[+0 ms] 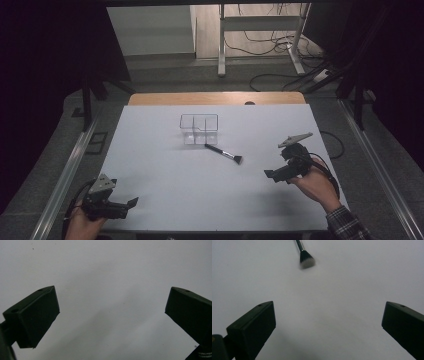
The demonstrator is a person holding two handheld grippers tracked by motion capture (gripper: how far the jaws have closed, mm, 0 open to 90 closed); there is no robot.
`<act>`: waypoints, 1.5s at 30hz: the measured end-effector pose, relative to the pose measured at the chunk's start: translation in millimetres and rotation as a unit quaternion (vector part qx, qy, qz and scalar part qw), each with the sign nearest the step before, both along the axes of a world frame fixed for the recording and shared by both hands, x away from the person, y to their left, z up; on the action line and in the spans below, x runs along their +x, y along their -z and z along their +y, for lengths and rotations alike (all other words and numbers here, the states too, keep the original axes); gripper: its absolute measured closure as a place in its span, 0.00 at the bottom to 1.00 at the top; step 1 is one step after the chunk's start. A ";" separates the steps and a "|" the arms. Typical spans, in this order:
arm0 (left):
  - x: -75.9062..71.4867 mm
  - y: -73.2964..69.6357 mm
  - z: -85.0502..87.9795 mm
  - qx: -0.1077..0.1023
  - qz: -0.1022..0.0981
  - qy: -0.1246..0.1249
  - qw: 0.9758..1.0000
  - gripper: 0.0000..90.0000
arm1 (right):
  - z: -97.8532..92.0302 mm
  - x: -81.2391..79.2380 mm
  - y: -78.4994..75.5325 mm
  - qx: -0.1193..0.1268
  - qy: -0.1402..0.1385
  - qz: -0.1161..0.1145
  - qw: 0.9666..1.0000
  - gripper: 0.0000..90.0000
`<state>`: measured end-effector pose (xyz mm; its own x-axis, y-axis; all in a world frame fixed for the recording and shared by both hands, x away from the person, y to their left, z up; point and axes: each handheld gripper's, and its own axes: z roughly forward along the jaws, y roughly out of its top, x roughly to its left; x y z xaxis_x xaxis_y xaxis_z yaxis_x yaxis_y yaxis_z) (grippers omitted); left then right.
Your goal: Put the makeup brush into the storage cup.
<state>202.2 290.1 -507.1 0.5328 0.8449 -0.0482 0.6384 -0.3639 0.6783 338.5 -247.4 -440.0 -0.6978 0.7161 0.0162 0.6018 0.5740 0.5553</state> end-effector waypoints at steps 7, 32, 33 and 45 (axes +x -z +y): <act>0.1 0.1 -0.2 0.001 0.001 0.001 1.000 0.00 | 3.9 6.7 -1.4 -0.011 -0.001 0.006 1.000 0.00; 0.3 -0.4 1.5 0.002 -0.001 -0.001 1.000 0.00 | 28.4 40.1 -11.3 -0.056 -0.014 0.043 0.997 0.00; 0.3 -0.4 1.5 0.002 -0.001 -0.001 1.000 0.00 | 28.4 40.1 -11.3 -0.056 -0.014 0.043 0.997 0.00; 0.1 -0.8 3.1 -0.005 -0.003 -0.005 1.000 0.00 | 49.6 50.8 -9.9 -0.066 -0.028 0.044 0.996 0.00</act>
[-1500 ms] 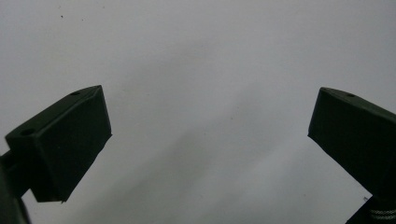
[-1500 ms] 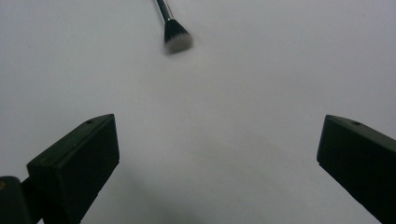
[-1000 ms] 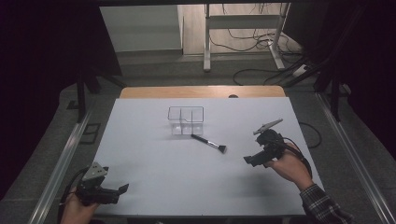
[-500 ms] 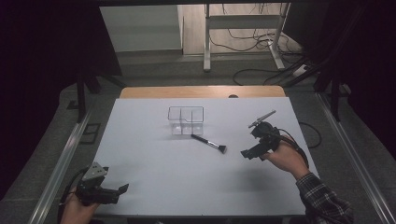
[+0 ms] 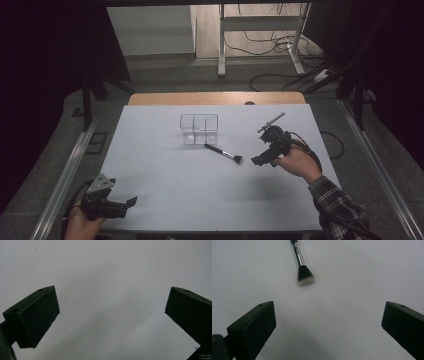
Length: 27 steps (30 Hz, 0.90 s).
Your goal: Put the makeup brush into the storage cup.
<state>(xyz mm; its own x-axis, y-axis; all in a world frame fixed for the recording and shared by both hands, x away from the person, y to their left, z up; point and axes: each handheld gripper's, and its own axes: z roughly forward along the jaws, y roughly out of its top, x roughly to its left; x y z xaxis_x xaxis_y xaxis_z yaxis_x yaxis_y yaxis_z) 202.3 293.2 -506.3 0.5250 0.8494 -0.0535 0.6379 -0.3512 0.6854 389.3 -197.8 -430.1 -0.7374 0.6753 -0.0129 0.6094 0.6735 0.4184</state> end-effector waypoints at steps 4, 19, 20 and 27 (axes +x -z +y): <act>-0.2 0.4 0.0 -0.004 0.000 -0.001 1.000 0.00 | 5.8 1.9 0.9 -0.002 -0.002 -0.002 1.000 0.00; -0.3 -0.7 9.3 -0.044 0.002 -0.015 0.999 0.00 | 27.8 10.5 7.4 -0.006 -0.017 -0.001 1.000 0.00; -0.4 -0.8 10.1 -0.049 0.002 -0.016 0.999 0.00 | 28.6 11.0 7.7 -0.006 -0.018 -0.001 1.000 0.00; -0.4 -0.9 13.8 -0.065 0.004 -0.020 0.998 0.00 | 35.1 16.2 10.2 -0.006 -0.016 0.001 1.000 0.00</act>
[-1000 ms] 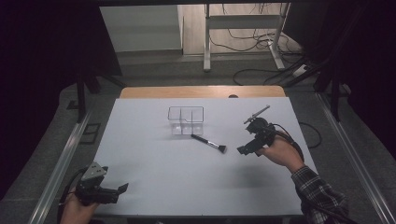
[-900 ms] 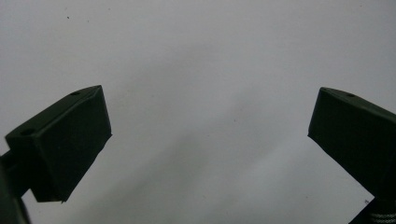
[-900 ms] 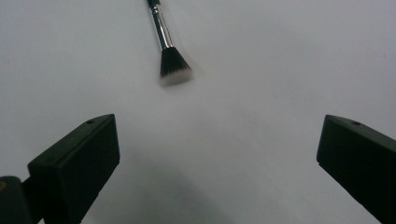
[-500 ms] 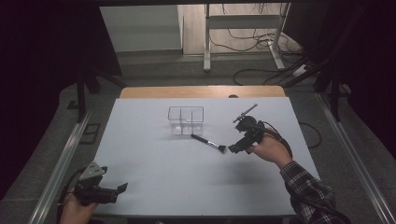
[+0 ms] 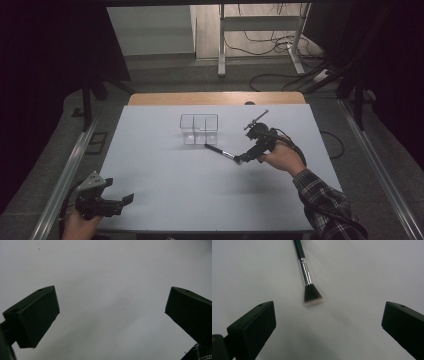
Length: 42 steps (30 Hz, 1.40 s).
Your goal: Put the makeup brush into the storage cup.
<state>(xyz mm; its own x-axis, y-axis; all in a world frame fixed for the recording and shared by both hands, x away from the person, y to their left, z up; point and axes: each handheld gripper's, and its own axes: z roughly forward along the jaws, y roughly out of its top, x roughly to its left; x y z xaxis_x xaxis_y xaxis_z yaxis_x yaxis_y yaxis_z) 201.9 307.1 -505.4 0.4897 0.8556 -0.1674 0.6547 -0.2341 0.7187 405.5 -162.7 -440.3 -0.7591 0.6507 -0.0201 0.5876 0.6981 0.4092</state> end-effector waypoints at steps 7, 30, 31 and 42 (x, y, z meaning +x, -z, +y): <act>-0.2 -0.3 5.2 -0.020 -0.002 -0.007 1.000 0.00 | 7.1 4.4 4.6 -0.007 -0.007 0.001 1.000 0.00; 1.3 2.4 -5.1 0.016 0.006 0.016 1.000 0.00 | 31.7 17.1 15.8 -0.014 -0.023 0.004 1.000 0.00; 1.3 2.4 -5.1 0.016 0.006 0.016 1.000 0.00 | 31.7 17.1 15.8 -0.014 -0.023 0.004 1.000 0.00; 1.6 3.0 -6.5 0.021 0.009 0.020 1.000 0.00 | 45.2 23.9 20.6 -0.002 -0.018 0.005 1.000 0.00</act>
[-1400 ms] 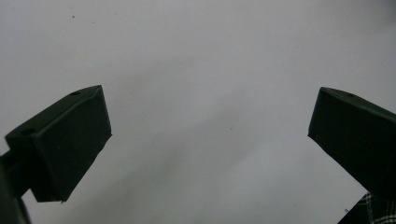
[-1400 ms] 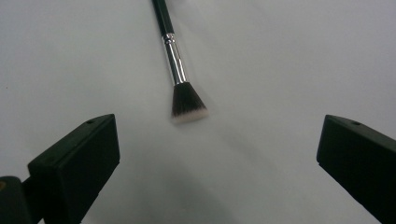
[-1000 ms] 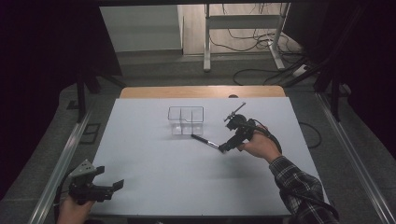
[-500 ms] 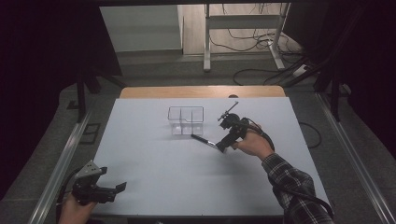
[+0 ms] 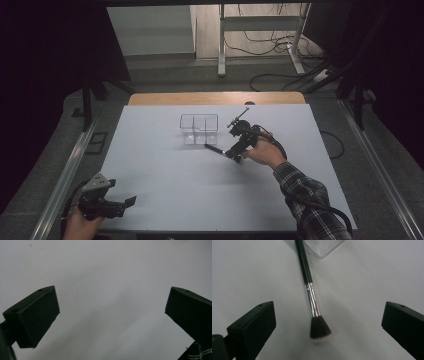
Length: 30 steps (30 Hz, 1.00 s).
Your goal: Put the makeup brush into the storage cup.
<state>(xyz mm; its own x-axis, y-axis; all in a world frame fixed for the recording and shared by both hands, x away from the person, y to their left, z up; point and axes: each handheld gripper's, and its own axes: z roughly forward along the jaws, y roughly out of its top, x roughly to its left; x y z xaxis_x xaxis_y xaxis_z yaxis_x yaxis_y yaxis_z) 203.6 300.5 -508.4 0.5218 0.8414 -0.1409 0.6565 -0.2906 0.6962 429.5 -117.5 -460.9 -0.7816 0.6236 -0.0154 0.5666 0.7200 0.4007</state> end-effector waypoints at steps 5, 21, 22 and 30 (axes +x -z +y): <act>0.0 0.1 -0.1 0.001 0.001 0.001 1.000 0.00 | 7.3 2.2 2.1 0.009 -0.006 0.005 1.000 0.00; 0.1 0.5 -0.6 0.000 0.001 0.003 1.000 0.00 | 23.8 6.8 11.8 0.010 -0.022 0.010 1.000 0.00; 0.1 0.5 -0.6 0.000 0.001 0.003 1.000 0.00 | 24.2 7.9 13.2 0.011 -0.022 0.010 1.000 0.00; 0.2 0.9 -0.7 0.000 0.003 0.004 1.000 0.00 | 28.5 10.6 25.8 0.007 -0.030 0.016 0.999 0.00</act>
<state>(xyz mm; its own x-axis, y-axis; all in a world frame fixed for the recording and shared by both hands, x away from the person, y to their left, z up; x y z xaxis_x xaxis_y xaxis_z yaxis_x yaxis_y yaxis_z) 203.8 299.8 -509.2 0.5269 0.8378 -0.1428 0.6580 -0.2958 0.6925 440.1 -89.0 -486.7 -0.8177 0.5754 0.0186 0.5353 0.7480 0.3923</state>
